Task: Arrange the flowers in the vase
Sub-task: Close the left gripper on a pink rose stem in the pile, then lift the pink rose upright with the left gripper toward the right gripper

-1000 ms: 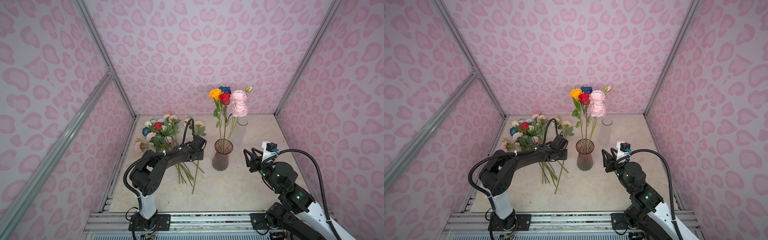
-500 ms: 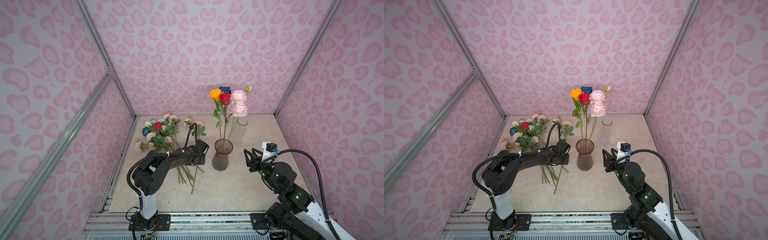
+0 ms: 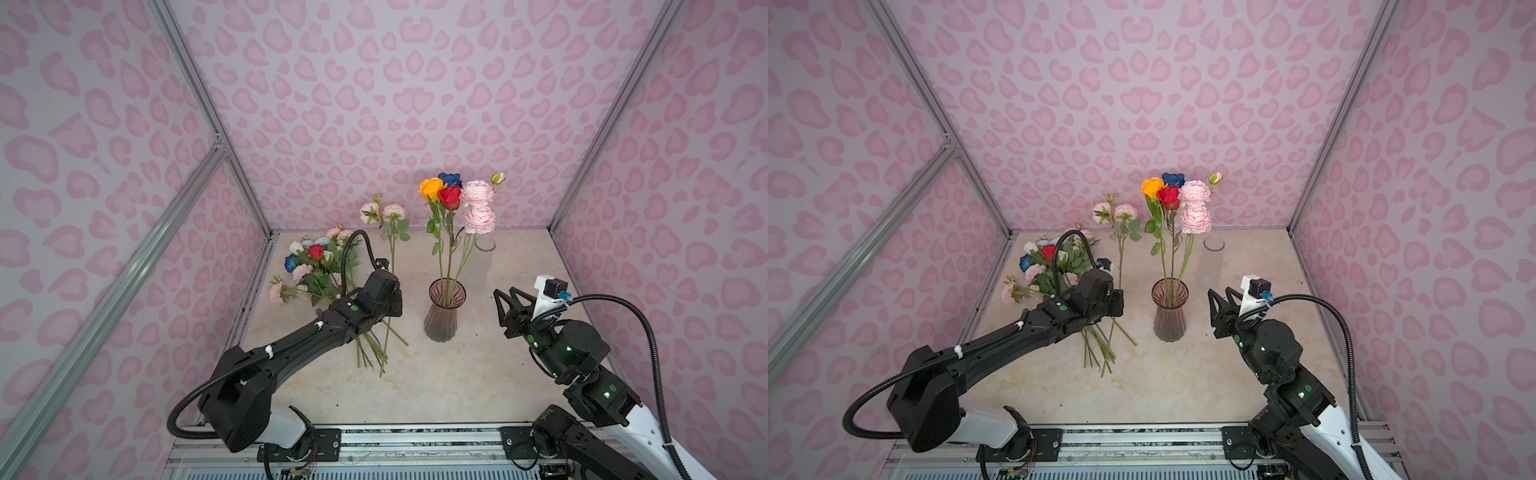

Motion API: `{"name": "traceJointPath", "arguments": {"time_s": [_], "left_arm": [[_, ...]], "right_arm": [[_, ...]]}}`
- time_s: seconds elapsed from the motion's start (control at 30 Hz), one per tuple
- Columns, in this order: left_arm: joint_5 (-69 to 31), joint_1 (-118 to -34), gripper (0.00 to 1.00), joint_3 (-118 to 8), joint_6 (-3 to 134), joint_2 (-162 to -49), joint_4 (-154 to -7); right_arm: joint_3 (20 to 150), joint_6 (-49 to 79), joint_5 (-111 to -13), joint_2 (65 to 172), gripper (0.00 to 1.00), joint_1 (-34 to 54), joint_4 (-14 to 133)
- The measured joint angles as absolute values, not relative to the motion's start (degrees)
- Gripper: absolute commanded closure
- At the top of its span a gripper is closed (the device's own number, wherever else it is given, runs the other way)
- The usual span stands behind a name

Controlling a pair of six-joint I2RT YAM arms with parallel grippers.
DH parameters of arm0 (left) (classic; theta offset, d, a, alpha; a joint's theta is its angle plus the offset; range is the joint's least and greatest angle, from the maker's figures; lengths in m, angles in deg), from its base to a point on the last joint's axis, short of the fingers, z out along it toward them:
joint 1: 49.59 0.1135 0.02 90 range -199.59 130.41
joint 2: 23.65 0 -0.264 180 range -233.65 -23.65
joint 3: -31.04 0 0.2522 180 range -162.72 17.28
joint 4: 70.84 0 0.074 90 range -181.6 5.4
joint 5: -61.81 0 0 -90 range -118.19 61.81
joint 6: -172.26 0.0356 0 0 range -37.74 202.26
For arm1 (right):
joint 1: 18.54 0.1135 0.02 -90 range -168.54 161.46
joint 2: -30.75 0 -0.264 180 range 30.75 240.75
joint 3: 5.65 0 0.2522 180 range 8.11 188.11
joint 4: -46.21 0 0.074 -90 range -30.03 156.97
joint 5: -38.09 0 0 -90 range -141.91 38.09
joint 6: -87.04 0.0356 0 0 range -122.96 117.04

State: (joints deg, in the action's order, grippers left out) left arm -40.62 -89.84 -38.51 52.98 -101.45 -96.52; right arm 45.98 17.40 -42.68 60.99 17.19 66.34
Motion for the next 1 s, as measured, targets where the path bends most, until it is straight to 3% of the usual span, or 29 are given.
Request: {"name": "traceJointPath", "arguments": {"time_s": [0.1,0.2,0.4,0.67,1.0], "left_arm": [[-41.69,-89.84,0.97,-32.89,53.44,-91.84,-94.05],[-41.54,-89.99,0.97,-24.43,54.84,-78.87,-88.48],[-34.78,-90.60,0.97,-16.30,59.43,-63.36,-78.66],[-27.35,-95.76,0.97,-16.08,65.18,-60.95,-74.64],[-26.80,-101.03,0.97,-17.48,69.31,-61.65,-73.83]], "right_arm": [[47.53,17.36,-44.88,61.86,0.51,17.15,66.32],[50.13,17.32,-49.67,64.79,0.57,17.23,66.78],[60.89,16.75,-59.59,74.25,0.50,20.60,68.00],[72.36,12.68,-60.51,87.32,0.45,34.26,66.23],[79.33,12.84,-61.36,101.29,0.47,36.21,61.18]]}}
